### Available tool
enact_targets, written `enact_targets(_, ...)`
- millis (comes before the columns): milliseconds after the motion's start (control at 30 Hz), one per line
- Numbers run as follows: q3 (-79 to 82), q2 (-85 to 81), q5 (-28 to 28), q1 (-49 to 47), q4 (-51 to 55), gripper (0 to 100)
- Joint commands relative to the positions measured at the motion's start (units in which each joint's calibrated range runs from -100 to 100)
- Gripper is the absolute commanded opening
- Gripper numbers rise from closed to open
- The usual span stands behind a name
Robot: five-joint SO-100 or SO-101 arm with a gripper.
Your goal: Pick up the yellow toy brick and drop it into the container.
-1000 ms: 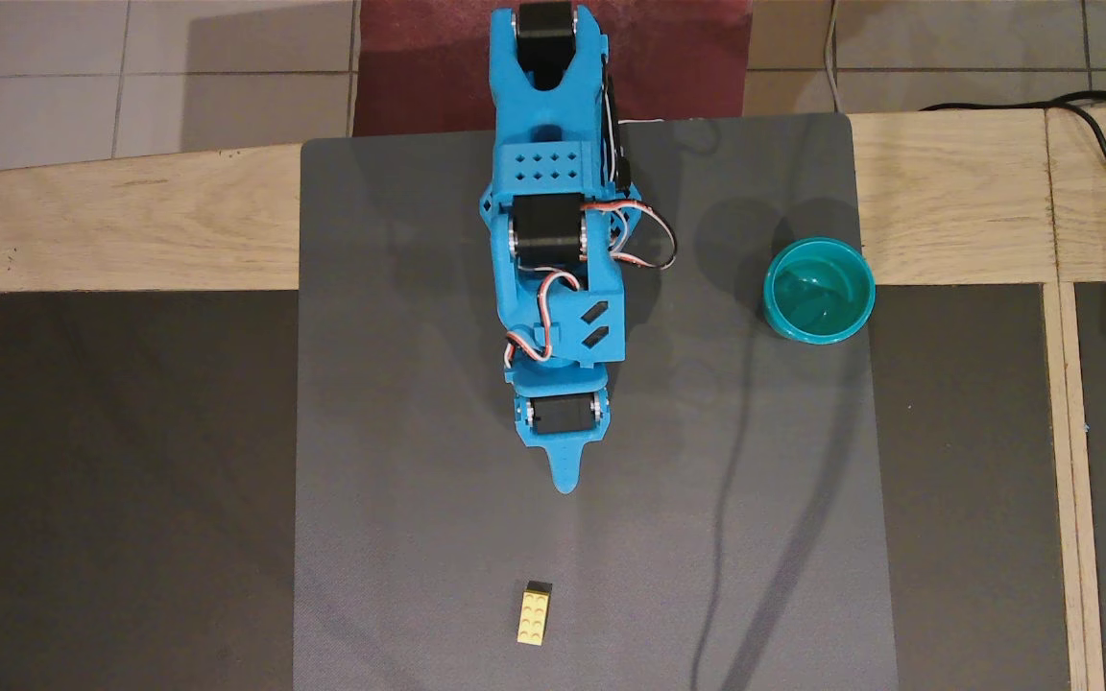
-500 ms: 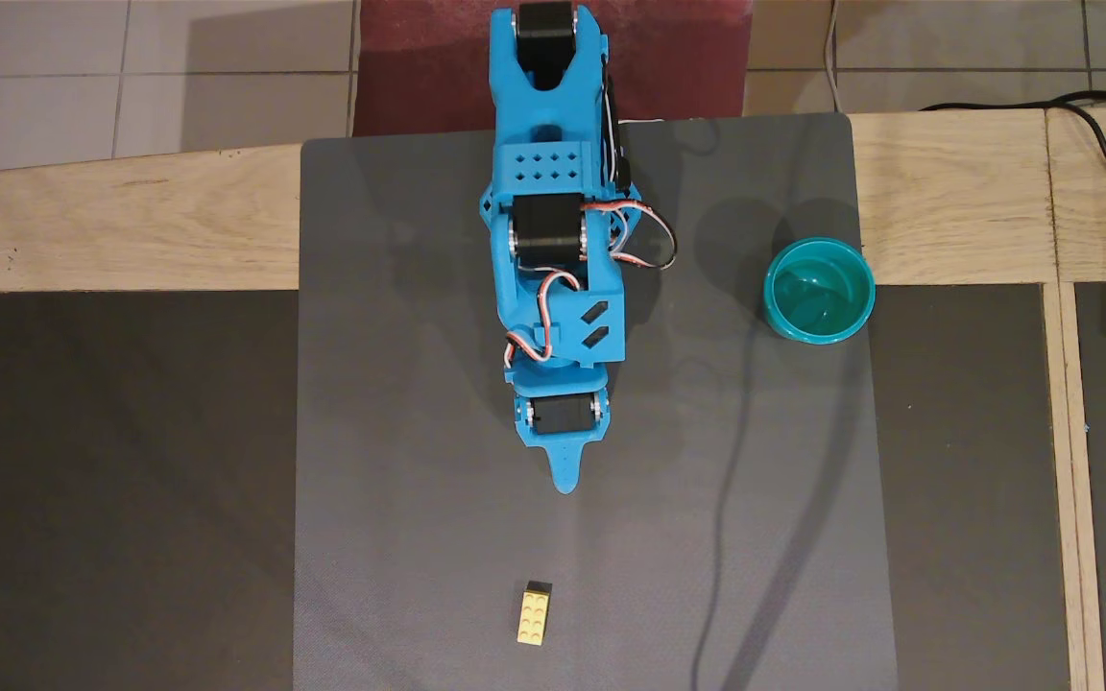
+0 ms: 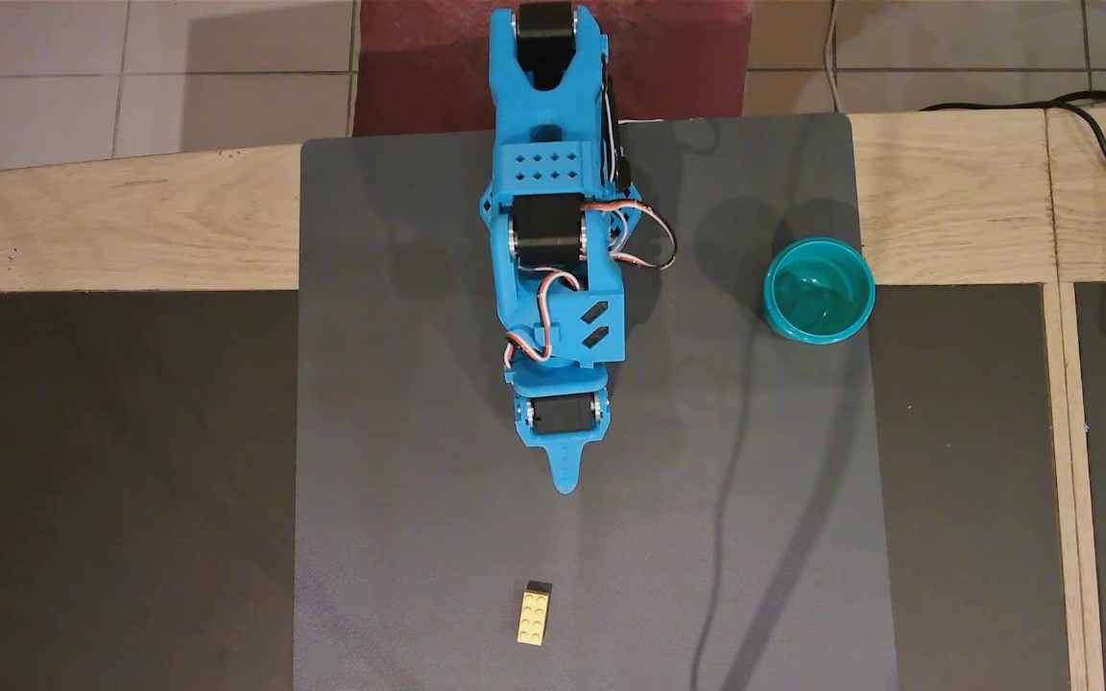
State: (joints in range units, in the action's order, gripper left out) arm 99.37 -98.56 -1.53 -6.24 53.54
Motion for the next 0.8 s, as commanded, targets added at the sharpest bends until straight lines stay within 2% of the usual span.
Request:
enact_targets(0,0.2,-0.3,-0.1,-0.4,-0.1,0)
enact_targets(367,-0.1,-0.4,0.2,-0.2,-4.4,0)
enact_targets(767,0.0,-0.4,-0.1,-0.4,0.6,0)
